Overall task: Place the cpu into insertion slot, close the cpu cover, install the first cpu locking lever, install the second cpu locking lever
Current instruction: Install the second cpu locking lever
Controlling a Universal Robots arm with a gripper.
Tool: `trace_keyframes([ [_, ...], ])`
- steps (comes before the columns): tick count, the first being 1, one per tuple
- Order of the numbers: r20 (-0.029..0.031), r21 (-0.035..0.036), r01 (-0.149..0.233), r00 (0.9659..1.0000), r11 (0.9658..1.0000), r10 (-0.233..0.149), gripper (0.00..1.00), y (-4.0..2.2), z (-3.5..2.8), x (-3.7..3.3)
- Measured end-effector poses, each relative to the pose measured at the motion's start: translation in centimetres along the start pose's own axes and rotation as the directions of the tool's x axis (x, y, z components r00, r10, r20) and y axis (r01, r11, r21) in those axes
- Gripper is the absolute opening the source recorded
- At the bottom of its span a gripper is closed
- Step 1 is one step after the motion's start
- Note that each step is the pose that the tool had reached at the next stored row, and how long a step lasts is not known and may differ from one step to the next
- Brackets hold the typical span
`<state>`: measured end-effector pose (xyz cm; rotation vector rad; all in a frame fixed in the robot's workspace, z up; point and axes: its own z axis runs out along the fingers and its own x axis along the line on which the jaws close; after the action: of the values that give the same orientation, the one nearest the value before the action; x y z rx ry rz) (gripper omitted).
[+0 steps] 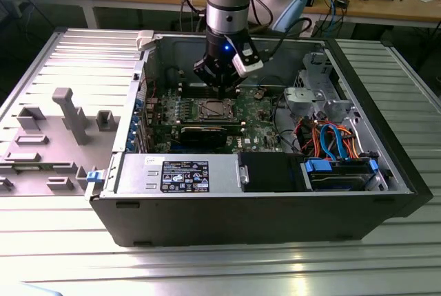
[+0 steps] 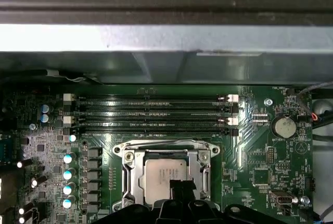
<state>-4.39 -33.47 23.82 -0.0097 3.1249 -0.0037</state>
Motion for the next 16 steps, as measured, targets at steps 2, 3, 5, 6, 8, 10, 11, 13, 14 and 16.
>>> trace_keyframes([
  [2,-0.0001,0.0001,0.0,1.0,1.0,0.0,0.11,-0.43,-0.28,0.01],
  [3,-0.0001,0.0,0.0,1.0,1.0,0.0,0.11,-0.62,-0.41,0.0],
  [5,-0.0001,0.0,0.0,1.0,1.0,0.0,0.11,-1.65,-0.41,0.02],
  [6,-0.0001,0.0001,0.0,1.0,1.0,0.0,0.11,-1.95,-0.41,0.03],
  [8,0.0,0.0001,0.0,1.0,1.0,0.0,0.11,-2.51,-0.41,0.04],
  [10,-0.0001,0.0001,0.0,1.0,1.0,0.0,0.11,-2.9,-0.41,0.05],
  [11,-0.0001,0.0001,0.0,1.0,1.0,0.0,0.11,-3.06,-0.41,0.05],
  [13,0.0,-0.0001,0.0,1.0,1.0,0.0,0.11,-3.44,-0.4,0.05],
  [14,-0.0001,0.0,0.0,1.0,1.0,0.0,0.11,-3.59,-0.4,0.06],
  [16,0.0,-0.0001,0.0,1.0,1.0,0.0,0.11,-3.83,-0.39,0.06],
])
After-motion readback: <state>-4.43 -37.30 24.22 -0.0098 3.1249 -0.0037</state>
